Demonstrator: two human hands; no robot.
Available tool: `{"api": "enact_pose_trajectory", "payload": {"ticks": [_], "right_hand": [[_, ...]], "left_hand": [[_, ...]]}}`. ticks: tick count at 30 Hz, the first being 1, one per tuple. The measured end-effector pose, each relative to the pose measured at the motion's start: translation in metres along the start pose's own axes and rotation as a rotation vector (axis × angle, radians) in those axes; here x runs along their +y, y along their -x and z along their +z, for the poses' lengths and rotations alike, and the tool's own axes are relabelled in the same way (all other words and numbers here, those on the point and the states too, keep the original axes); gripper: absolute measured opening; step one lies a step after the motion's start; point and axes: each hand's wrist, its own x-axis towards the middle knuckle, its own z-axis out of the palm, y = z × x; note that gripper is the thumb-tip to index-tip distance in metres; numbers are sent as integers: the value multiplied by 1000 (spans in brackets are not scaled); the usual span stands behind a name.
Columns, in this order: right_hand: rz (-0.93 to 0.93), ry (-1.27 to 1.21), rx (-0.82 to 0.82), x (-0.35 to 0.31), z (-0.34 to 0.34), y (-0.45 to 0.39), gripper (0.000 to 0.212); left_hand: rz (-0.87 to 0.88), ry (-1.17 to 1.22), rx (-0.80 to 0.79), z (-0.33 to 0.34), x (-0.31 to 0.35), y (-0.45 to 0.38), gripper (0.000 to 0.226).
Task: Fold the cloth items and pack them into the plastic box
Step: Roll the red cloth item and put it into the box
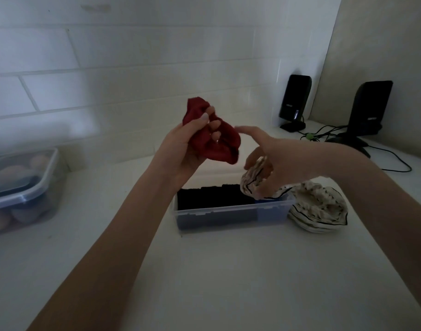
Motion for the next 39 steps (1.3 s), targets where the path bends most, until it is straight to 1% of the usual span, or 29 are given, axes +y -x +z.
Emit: {"api": "enact_pose_trajectory", "payload": {"ticks": [1,2,4,6,8,9,12,14,16,19,20,21,22,25,26,27,28,29,30,31,32,33,34,36,37,38,39], "right_hand": [[17,42,-7,2,-1,0,115],[33,79,-9,3,-1,0,108],[58,140,24,5,-2,1,80],[94,169,109,8,-4,0,49],[171,181,203,11,-6,-3,30],[220,212,230,12,-6,-6,28],[350,350,240,18,-3,-16,31],[406,342,297,27,1,-23,30],[426,312,405,39,3,-27,26],[399,269,601,56,2,-27,26],[387,258,626,61,2,-27,26],[385,267,614,66,3,-27,24],[402,287,561,71,5,-29,21],[516,318,342,76,10,-35,17],[534,308,326,74,9,-36,18],[524,303,355,70,7,-36,20],[470,298,426,65,4,-34,22],[362,258,515,57,1,-30,23],[217,162,598,47,-1,-26,23],[81,33,648,34,-3,-21,25],[-9,-125,641,18,-4,-16,29],[-50,-297,571,4,-4,-13,34],[-46,-454,448,-9,-1,-11,39],[20,-676,182,-23,9,-10,41],[21,-741,113,-25,14,-11,38],[5,-804,96,-26,18,-12,34],[-6,-862,115,-26,22,-13,31]], "left_hand": [[9,4,1,0,1,1,16],[18,1,0,-1,2,1,16],[26,-12,-8,-2,3,1,18],[23,-32,-9,-2,2,1,20],[26,-56,-11,-1,0,1,21],[27,-70,-15,-1,0,1,21],[28,-111,-32,-1,-1,2,20],[24,-122,-37,0,0,3,20],[16,-129,-36,1,0,3,20],[-5,-149,-34,2,0,3,19],[-9,-158,-38,2,-1,3,20],[-15,-164,-45,3,-2,3,20],[-21,-170,-51,3,-3,3,20],[-32,-198,-65,5,-5,4,21],[-31,-208,-73,5,-6,5,22],[-31,-215,-80,6,-6,5,22],[-31,-219,-85,6,-5,6,22],[-33,-218,-89,7,-5,6,22],[-35,-214,-93,7,-4,6,22],[-38,-207,-101,6,-4,6,22],[-42,-200,-116,6,-4,6,23],[-48,-193,-137,6,-3,6,23],[-55,-183,-161,6,-3,7,24],[-69,-152,-197,5,-3,7,27],[-73,-137,-192,5,-3,7,28],[-72,-125,-175,4,-3,7,29],[-68,-114,-158,3,-3,6,28]]}}
